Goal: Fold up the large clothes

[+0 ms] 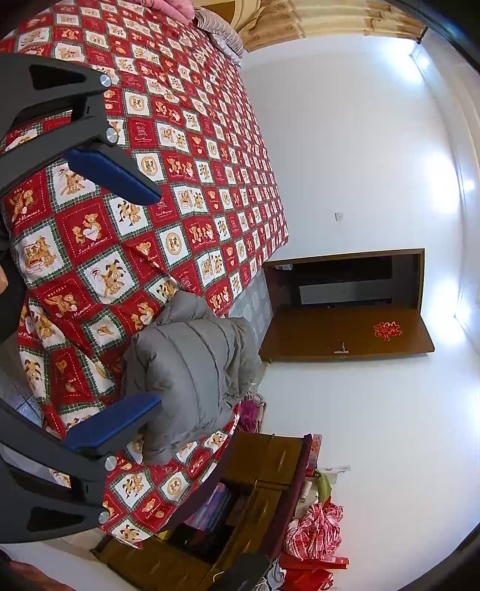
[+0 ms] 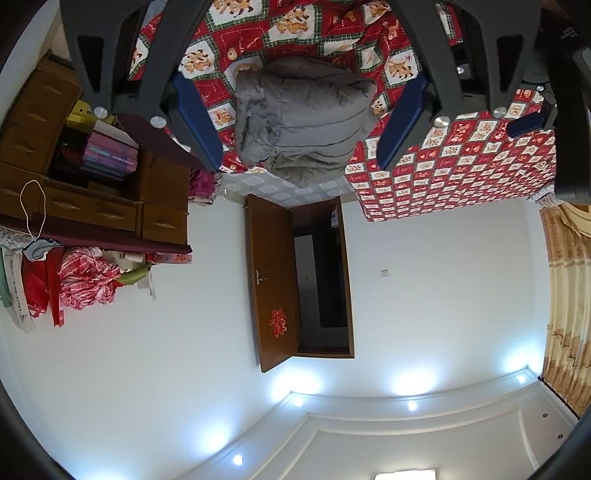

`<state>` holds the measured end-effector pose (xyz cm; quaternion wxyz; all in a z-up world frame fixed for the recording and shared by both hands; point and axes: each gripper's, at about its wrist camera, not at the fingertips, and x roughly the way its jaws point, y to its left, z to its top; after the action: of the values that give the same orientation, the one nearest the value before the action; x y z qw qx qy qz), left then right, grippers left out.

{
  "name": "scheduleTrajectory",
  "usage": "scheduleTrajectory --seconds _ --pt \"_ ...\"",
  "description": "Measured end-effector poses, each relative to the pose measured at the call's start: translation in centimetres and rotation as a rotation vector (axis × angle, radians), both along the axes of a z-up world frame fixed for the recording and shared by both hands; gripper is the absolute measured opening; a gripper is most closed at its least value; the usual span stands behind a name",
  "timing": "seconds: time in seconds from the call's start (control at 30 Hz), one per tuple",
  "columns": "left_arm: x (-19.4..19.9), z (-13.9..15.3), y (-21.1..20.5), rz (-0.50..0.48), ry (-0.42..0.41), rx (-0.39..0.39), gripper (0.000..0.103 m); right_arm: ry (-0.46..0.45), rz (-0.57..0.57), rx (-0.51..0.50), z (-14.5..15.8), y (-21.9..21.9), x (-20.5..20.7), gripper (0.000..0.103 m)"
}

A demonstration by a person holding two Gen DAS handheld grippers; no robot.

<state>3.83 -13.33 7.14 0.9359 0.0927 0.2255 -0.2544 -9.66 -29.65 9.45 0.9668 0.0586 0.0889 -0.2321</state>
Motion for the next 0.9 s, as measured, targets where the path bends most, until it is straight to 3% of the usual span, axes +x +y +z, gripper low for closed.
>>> scheduleTrajectory --seconds 0.6,0.9 --pt "0.6 0.0 0.4 0.062 -0.050 -0.004 0.101 -0.005 -0.018 -0.011 0.2 -0.2 0.0 0.087" --pt "1.7 -0.3 0.9 0.008 -0.008 -0.043 0.101 0.013 -0.014 0.002 -0.1 0.1 0.3 0.087"
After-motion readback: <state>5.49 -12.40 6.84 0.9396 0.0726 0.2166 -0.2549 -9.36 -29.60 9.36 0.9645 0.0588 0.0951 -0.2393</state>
